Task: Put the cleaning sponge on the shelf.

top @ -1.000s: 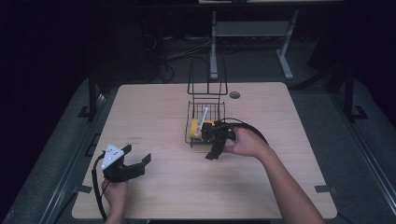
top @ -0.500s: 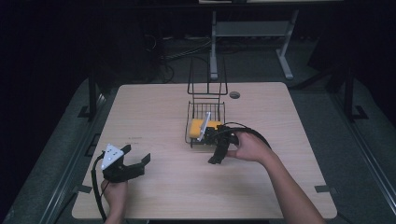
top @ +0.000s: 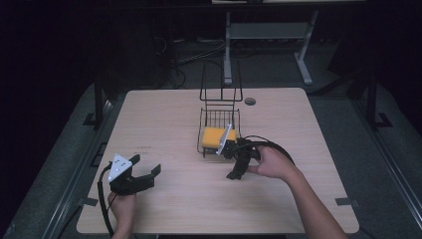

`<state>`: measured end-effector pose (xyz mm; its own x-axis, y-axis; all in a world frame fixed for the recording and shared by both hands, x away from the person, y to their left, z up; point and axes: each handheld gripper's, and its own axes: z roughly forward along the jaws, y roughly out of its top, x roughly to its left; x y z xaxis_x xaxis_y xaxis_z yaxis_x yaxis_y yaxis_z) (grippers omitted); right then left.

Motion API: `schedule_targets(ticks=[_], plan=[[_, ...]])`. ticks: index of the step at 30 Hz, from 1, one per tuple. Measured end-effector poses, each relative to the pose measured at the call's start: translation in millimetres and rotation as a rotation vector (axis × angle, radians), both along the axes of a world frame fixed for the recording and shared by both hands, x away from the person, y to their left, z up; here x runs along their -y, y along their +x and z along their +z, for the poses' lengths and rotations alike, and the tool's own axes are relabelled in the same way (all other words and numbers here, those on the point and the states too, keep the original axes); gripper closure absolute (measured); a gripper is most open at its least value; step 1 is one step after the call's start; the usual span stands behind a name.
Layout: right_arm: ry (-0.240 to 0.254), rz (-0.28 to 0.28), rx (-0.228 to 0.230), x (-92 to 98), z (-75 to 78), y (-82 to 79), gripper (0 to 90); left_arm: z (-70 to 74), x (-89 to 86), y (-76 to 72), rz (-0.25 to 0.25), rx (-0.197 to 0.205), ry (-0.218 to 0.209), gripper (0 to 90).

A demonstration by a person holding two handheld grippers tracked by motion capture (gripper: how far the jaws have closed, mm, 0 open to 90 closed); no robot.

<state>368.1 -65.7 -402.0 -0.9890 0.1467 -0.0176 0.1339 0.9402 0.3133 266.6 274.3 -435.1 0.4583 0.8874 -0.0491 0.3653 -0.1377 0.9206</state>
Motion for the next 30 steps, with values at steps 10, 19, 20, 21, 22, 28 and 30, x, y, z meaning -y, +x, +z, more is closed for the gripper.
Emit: schedule_targets(ticks=[10, 19, 20, 21, 22, 28, 30], plan=[[-0.003, -0.022, 0.001, 10.8, -3.3, -7.5, 16.5, -0.2, 0.0, -0.4, 0.003, -0.002, -0.001, 12.8], [0.000, -0.043, -0.009, 22.7, -8.3, -10.6, 16.5, -0.5, 0.9, -0.4, -0.001, -0.003, 0.006, 12.8], [0.003, -0.043, -0.011, 23.4, -8.4, -11.4, 16.6, -0.5, 1.0, -0.5, -0.001, -0.002, 0.006, 12.7], [0.005, -0.043, -0.010, 23.9, -8.1, -12.5, 16.6, -0.4, 1.0, -0.6, -0.001, -0.001, 0.008, 12.8], [0.007, -0.045, -0.011, 24.3, -7.8, -13.6, 16.6, -0.3, 1.0, -0.7, 0.000, -0.001, 0.007, 12.8], [0.009, -0.049, -0.008, 28.6, -7.5, -16.9, 16.6, -0.5, 1.0, -0.7, -0.001, -0.002, 0.006, 12.8], [0.011, -0.050, -0.005, 31.1, -8.6, -17.6, 16.6, -0.6, 1.0, -0.6, -0.003, -0.003, 0.007, 12.8]])
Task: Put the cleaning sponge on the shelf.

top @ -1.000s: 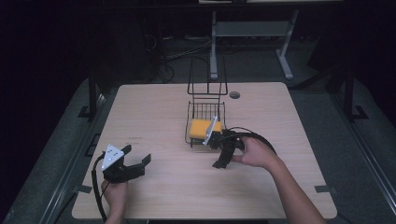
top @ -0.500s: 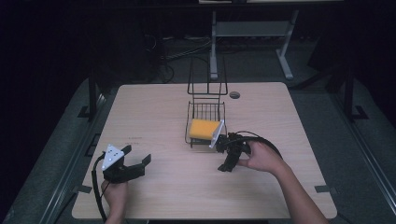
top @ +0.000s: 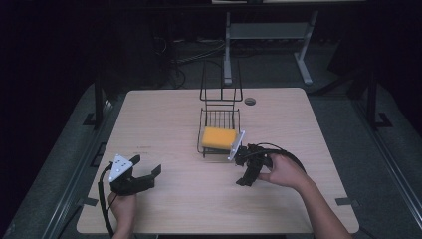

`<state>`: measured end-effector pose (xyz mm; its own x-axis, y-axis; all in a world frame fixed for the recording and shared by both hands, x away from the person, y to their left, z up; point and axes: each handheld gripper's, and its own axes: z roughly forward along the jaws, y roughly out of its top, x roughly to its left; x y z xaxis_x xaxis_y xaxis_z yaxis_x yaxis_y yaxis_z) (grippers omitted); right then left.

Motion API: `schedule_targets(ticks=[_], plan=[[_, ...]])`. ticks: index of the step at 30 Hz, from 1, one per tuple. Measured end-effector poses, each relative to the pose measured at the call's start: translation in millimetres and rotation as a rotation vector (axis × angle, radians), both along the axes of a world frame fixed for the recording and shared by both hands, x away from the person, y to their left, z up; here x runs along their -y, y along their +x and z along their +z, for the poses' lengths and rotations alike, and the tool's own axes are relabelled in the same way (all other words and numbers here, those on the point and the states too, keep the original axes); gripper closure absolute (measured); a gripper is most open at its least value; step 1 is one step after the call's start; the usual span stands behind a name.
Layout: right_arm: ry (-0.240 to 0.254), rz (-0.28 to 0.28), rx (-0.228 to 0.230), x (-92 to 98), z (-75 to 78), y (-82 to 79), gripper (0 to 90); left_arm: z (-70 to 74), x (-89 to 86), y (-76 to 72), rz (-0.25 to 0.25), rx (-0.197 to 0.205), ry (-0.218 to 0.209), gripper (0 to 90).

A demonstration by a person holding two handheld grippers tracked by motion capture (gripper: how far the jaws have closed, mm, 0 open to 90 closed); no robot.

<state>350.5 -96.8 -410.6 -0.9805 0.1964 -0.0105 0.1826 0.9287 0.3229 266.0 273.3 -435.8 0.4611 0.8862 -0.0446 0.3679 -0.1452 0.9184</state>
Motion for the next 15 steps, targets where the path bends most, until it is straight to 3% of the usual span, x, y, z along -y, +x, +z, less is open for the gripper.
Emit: schedule_targets(ticks=[15], plan=[[0.009, -0.033, -0.005, 20.7, -6.5, -9.6, 16.6, 0.2, 0.5, -0.5, 0.000, 0.004, 0.005, 12.8]])
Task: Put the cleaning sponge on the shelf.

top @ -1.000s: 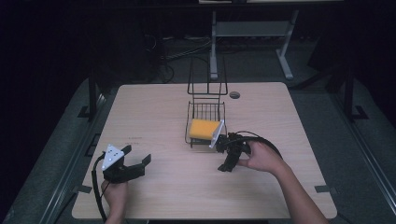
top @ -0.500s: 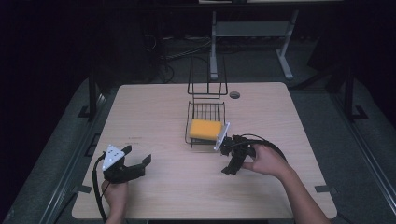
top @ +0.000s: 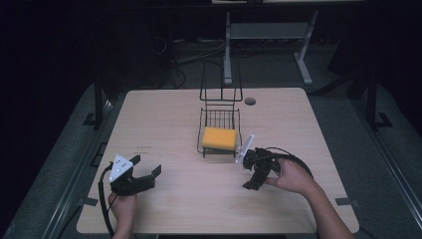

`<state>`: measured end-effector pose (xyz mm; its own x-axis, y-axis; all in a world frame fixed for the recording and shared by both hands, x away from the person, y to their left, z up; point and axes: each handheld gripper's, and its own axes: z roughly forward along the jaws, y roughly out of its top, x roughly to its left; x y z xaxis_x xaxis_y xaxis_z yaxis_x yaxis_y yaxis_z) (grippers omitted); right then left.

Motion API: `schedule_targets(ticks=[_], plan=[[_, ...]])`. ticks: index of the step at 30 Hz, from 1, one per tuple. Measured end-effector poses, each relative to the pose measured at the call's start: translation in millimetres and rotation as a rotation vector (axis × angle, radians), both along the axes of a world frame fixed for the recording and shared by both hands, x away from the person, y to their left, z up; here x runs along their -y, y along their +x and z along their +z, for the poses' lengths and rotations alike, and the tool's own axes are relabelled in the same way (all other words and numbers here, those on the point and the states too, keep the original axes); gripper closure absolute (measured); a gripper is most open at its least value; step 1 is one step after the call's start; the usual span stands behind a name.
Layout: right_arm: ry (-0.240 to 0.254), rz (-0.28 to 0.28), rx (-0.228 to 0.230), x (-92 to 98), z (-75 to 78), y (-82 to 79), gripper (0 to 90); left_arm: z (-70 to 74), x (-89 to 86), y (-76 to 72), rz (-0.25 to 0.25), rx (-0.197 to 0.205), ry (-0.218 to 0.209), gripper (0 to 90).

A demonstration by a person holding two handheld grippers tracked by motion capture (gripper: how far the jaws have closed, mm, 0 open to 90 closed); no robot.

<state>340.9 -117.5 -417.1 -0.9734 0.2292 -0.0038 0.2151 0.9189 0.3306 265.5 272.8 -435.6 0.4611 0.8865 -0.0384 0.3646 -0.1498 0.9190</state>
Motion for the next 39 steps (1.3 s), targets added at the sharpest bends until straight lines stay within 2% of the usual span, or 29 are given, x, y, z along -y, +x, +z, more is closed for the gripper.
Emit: schedule_targets(ticks=[21, 29, 39], plan=[[0.010, -0.042, 0.021, 29.0, -1.0, -20.4, 16.6, -0.1, 2.0, -0.3, -0.007, -0.002, 0.014, 12.7], [0.035, -0.062, 0.014, 37.8, -4.9, -26.7, 16.6, -0.5, 2.4, -0.2, -0.007, -0.003, 0.015, 12.8], [0.032, -0.071, 0.008, 44.9, -9.1, -35.3, 16.6, -0.3, 1.9, -0.6, -0.006, -0.003, 0.017, 12.8]])
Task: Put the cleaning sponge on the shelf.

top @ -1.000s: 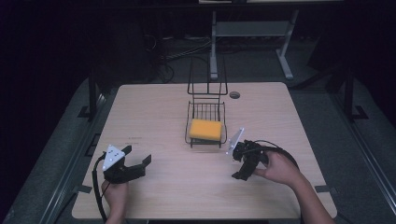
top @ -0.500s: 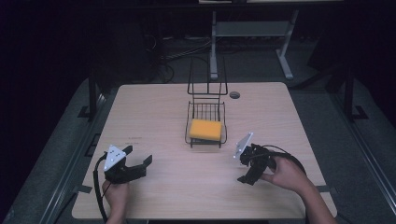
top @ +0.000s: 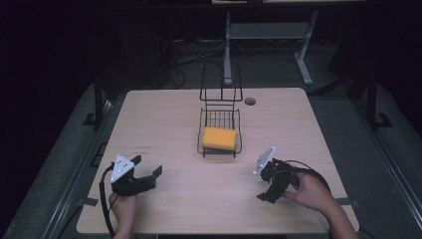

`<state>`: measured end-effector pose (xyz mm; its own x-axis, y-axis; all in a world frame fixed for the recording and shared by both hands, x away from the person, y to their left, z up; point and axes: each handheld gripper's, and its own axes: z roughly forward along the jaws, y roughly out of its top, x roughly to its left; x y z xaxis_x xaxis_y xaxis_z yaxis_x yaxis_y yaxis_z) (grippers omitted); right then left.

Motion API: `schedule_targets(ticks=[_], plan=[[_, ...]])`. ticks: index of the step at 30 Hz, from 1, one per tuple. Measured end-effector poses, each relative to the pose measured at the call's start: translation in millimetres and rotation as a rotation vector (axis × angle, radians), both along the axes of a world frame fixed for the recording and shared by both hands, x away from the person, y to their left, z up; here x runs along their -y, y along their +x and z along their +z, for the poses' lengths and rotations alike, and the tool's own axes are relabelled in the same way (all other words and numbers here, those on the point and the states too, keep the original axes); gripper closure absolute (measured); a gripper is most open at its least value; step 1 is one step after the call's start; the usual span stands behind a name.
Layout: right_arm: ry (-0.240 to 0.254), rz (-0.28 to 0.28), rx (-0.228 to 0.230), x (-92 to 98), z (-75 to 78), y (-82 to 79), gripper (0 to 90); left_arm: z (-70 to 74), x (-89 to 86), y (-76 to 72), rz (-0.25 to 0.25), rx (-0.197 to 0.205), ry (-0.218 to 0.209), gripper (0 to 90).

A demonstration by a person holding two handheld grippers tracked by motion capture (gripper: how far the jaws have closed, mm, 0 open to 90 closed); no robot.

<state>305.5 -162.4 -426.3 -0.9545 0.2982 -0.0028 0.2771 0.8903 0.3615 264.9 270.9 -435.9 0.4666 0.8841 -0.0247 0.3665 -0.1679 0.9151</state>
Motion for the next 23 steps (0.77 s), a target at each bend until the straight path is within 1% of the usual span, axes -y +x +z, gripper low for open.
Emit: schedule_targets(ticks=[9, 11, 23], plan=[[-0.001, -0.018, -0.001, 9.5, -0.9, -6.7, 16.6, -0.1, 0.9, 0.0, -0.001, 0.001, 0.001, 12.8], [0.004, -0.021, -0.004, 10.8, -1.0, -7.7, 16.7, -0.2, 0.9, 0.0, -0.001, 0.000, 0.001, 12.8], [-0.003, -0.030, -0.011, 16.9, -3.9, -11.6, 16.7, -0.1, 0.6, 0.6, 0.002, 0.003, 0.003, 12.8]])
